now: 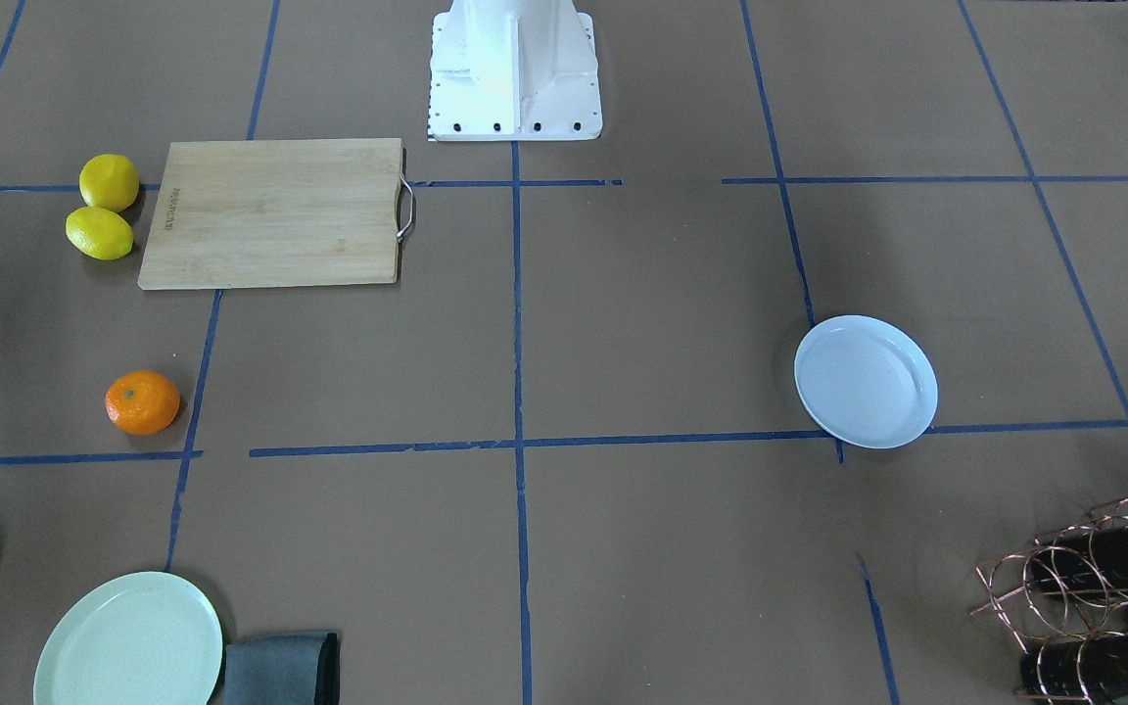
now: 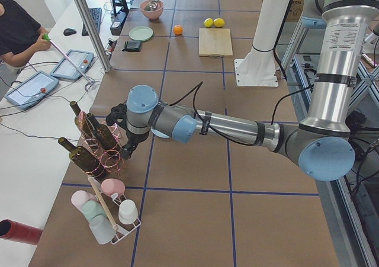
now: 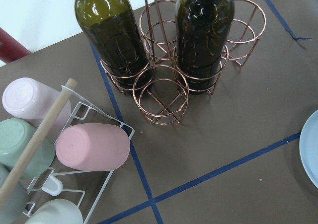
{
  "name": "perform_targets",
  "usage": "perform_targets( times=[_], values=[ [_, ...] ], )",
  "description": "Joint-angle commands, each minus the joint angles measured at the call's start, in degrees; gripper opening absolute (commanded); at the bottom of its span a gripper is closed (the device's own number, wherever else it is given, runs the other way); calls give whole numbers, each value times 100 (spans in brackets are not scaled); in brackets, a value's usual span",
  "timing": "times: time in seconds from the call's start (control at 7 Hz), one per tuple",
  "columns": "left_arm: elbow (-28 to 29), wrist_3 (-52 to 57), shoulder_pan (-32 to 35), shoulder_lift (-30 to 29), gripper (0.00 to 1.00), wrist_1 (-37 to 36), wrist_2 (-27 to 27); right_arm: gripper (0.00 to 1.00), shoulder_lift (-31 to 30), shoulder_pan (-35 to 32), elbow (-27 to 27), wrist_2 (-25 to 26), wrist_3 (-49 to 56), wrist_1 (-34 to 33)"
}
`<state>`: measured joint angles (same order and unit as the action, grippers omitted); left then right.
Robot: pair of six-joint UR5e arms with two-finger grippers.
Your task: Pick orange to plate
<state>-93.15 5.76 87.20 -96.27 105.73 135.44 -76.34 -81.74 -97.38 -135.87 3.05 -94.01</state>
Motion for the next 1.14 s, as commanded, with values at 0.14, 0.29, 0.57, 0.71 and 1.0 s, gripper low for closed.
perform_targets(
  times=[0.14, 0.29, 0.57, 0.71, 1.0],
  values=[
    [95, -910, -762, -15, 100, 87, -18, 100, -144, 0, 158, 227, -1056, 487],
    [-97, -2015, -1183, 64, 100, 445, -53, 100, -144, 0, 123, 366, -1409, 663],
    [-20, -3740, -2115, 64, 98, 1208, -236, 100, -109, 0, 88, 98, -1945, 717],
    [76, -4636, -2632, 56, 93, 1674, -742, 100, -57, 18, 53, -183, -2167, 726],
    [349, -5478, -3094, -14, 91, 2214, -985, 100, -47, 62, -9, -247, -2195, 735]
  ],
)
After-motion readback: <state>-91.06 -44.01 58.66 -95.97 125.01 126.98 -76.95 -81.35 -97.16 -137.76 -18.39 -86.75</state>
